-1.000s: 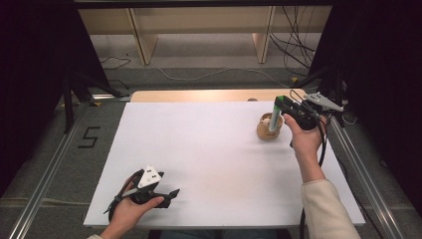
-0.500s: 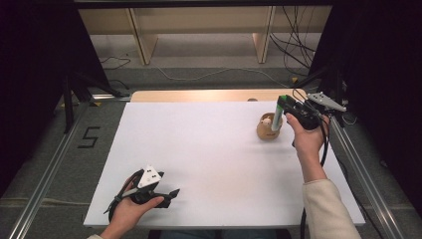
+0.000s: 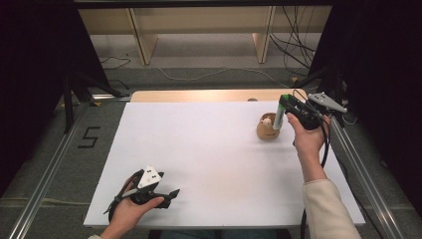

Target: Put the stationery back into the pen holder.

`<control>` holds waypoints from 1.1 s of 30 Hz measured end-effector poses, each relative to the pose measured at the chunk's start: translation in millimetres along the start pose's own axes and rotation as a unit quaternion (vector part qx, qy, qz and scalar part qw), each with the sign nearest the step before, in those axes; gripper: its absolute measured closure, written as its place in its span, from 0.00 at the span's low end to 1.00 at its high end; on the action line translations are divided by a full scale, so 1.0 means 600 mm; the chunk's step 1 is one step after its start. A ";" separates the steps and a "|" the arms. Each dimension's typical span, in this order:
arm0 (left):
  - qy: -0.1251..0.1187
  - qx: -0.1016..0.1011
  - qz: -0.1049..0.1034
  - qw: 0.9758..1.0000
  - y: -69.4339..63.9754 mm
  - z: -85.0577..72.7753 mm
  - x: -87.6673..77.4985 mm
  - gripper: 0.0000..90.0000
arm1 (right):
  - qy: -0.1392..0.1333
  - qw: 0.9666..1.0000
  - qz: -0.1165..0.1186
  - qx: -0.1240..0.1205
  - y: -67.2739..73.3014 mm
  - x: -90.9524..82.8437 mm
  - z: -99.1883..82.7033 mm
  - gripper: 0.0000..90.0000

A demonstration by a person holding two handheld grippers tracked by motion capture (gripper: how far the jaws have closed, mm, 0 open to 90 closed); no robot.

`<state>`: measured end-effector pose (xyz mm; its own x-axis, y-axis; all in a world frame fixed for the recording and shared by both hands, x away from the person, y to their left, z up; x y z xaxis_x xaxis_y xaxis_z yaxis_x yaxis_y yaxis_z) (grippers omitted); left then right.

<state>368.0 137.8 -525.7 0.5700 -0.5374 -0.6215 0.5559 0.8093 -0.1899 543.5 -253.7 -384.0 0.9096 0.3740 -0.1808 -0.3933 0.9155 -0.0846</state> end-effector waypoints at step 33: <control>0.002 0.001 -0.004 1.000 -0.005 -0.001 0.002 0.22 | -0.006 0.999 -0.042 -0.002 -0.024 0.039 -0.011 0.75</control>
<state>366.6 134.9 -526.0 0.5623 -0.5430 -0.6237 0.5614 0.8044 -0.1941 569.4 -259.4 -393.2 0.9411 0.2969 -0.1617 -0.3153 0.9434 -0.1031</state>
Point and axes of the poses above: each handheld gripper's, and its own axes: x roughly forward along the jaws, z roughly out of its top, y roughly to its left, the point moved 8 cm from there along x, roughly forward along the jaws, and after that the axes turned 15 degrees about -x, right-handed, at the moved point
